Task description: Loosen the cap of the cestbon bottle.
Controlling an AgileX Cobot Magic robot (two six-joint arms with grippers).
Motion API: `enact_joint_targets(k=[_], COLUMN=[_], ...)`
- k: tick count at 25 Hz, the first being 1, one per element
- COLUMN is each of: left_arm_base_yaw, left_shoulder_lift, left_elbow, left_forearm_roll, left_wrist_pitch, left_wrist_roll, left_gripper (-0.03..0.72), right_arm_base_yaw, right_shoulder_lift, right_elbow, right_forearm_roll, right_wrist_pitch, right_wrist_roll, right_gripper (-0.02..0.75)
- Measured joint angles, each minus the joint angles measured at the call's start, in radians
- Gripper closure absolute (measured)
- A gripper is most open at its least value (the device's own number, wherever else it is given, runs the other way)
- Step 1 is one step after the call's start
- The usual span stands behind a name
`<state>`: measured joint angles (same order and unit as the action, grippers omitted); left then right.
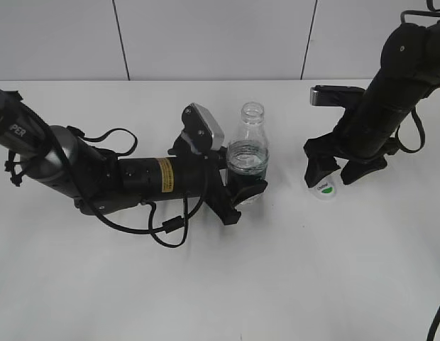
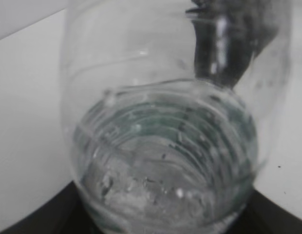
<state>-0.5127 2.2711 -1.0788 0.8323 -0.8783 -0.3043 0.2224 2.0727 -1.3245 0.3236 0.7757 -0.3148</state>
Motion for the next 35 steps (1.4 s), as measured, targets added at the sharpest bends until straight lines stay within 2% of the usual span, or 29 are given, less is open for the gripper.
enact_joint_targets(k=[4, 5, 7, 10, 17, 25, 35], left_arm_base_yaw=[0.0, 0.0, 0.0, 0.001, 0.019, 0.039, 0.129], left_shoulder_lift=[0.0, 0.0, 0.0, 0.0, 0.0, -0.025, -0.095], left_elbow=[0.0, 0.0, 0.0, 0.0, 0.0, 0.044, 0.116], left_forearm_roll=[0.002, 0.002, 0.001, 0.001, 0.01, 0.094, 0.165], left_wrist_pitch=[0.002, 0.003, -0.008, -0.017, -0.017, -0.03, -0.024], left_wrist_roll=[-0.008, -0.012, -0.015, -0.018, -0.02, -0.043, -0.046], left_gripper=[0.267, 0.236, 0.107, 0.022, 0.053, 0.079, 0.095], right_arm_base_yaw=[0.0, 0.0, 0.0, 0.0, 0.0, 0.0, 0.001], right_shoulder_lift=[0.0, 0.0, 0.0, 0.0, 0.0, 0.0, 0.0], right_elbow=[-0.001, -0.002, -0.002, -0.002, -0.002, -0.002, -0.002], right_forearm_roll=[0.0, 0.0, 0.0, 0.0, 0.0, -0.001, -0.011], right_wrist_pitch=[0.01, 0.012, 0.012, 0.02, 0.047, 0.06, 0.062], right_wrist_roll=[-0.002, -0.002, -0.002, -0.002, -0.002, -0.003, -0.003], right_gripper=[0.16, 0.16, 0.16, 0.159, 0.158, 0.158, 0.158])
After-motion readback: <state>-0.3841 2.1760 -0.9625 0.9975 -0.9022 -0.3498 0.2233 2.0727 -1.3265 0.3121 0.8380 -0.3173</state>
